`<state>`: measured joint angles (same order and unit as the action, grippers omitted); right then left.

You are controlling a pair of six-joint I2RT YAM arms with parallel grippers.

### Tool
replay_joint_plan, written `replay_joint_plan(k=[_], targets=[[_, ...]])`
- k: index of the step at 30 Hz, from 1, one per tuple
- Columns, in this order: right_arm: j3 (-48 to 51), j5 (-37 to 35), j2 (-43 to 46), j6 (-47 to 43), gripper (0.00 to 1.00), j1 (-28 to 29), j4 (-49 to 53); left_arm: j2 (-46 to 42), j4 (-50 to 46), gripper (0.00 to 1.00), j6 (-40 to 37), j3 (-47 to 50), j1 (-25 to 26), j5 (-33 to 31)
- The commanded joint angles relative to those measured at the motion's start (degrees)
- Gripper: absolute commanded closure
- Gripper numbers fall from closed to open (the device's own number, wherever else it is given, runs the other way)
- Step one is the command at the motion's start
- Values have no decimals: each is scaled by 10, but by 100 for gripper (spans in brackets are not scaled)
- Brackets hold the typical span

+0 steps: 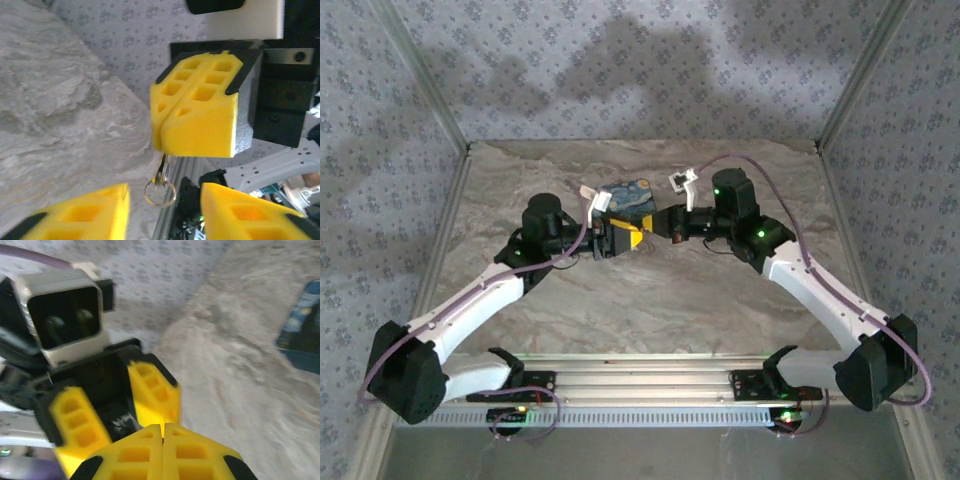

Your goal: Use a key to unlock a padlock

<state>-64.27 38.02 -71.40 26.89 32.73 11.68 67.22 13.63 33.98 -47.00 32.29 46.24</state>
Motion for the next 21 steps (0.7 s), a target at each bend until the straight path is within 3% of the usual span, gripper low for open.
replay_joint_plan(k=[1,3,6,12,21], targets=[[-106,-190,-12,-179,100,45,219,-30,-79,50,-54,-21,-14,-54],[-151,-256,-39,-221,100,69,301,-42,-92,49,-60,-13,-21,-76],[-164,-257,-51,-228,100,81,309,-52,-81,48,-60,-1,-24,-97],[-116,-179,-28,-189,100,77,212,-49,-17,48,-38,12,-23,-73],[-31,-65,18,-78,100,11,45,-35,65,50,-8,21,-16,-14]])
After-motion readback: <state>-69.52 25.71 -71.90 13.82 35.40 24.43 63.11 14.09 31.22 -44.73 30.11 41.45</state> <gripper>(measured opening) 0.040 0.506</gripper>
